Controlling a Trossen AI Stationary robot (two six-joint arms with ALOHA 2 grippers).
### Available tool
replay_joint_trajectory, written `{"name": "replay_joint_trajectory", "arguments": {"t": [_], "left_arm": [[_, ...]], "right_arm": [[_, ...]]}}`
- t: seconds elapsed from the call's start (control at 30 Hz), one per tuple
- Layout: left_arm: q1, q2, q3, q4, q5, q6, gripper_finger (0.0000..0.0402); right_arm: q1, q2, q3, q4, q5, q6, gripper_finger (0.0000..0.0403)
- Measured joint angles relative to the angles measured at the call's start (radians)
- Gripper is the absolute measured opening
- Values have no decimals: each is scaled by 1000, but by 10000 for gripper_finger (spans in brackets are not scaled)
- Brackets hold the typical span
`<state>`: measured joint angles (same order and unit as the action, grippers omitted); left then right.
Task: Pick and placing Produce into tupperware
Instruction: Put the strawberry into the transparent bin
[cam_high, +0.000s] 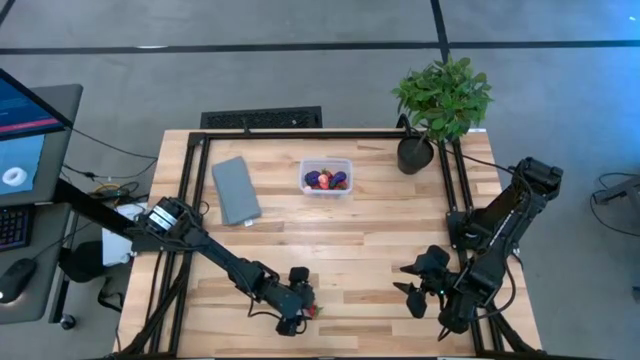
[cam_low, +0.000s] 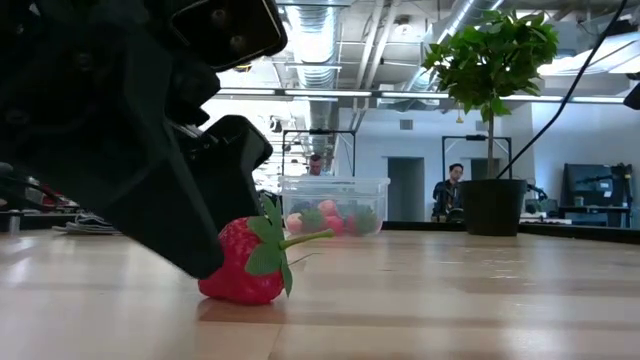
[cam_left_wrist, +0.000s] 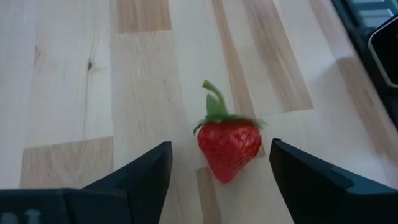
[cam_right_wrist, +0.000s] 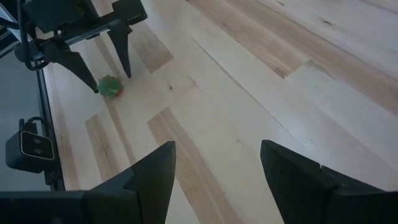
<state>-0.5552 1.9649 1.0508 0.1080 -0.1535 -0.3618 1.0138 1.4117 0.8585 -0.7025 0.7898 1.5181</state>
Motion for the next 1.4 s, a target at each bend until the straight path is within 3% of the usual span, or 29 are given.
{"name": "replay_joint_trajectory", "arguments": {"t": [0.7,1.4], "left_arm": [[15,1,-1,19,-12,25,263],[43,1,-1,4,50,66,263]], "right_arm": [[0,0,0,2,0,0,260],[0,0,0,0,0,0,260]]}}
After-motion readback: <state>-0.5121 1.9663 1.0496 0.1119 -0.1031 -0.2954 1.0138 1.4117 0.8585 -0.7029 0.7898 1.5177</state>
